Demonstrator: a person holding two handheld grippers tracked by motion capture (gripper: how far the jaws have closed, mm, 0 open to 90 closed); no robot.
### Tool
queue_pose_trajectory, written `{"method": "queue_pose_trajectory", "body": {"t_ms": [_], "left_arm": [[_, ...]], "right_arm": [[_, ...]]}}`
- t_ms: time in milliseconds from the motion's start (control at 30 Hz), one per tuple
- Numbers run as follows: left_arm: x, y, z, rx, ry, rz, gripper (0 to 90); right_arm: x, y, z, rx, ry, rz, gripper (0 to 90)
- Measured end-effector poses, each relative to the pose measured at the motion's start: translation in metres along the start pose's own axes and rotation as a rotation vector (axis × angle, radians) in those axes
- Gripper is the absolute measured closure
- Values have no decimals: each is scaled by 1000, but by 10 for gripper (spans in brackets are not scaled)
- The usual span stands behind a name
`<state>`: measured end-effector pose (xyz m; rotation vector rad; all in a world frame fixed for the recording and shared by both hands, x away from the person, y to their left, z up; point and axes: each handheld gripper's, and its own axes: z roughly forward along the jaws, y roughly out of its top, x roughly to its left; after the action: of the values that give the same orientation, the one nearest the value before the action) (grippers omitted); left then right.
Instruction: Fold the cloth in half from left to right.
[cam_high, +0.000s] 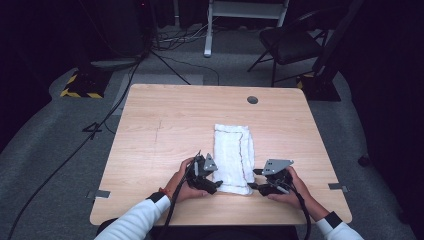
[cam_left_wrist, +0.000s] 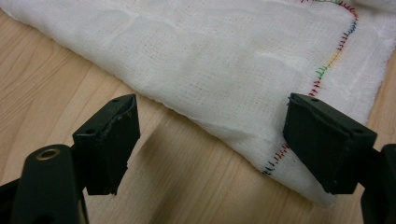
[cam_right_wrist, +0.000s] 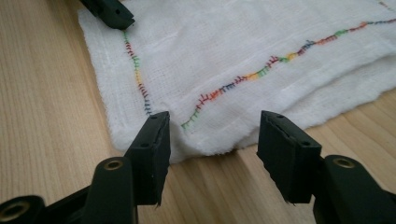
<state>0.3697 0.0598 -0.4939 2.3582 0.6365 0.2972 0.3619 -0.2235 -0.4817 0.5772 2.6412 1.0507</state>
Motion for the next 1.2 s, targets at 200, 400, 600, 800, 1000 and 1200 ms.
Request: {"method": "queue_pose_trajectory", "body": {"t_ms": [200, 400, 600, 800, 1000, 1200], "left_arm": [[4, 2, -4, 7, -12, -11, 207], [10, 4, -14, -11, -9, -4, 204], [22, 9, -24, -47, 15, -18, 203], [36, 15, -25, -45, 43, -15, 201], [53, 21, -23, -52, 68, -26, 209], [70, 29, -16, -64, 86, -47, 242]], "right_arm": [[-11, 1, -12, -39, -38, 32, 441], [-27, 2, -21, -79, -97, 76, 419], [-43, 5, -31, -110, -143, 105, 414], [-60, 13, -32, -133, -183, 125, 423], [-76, 20, -25, -127, -204, 161, 418], [-87, 32, -13, -114, -214, 158, 428]]}}
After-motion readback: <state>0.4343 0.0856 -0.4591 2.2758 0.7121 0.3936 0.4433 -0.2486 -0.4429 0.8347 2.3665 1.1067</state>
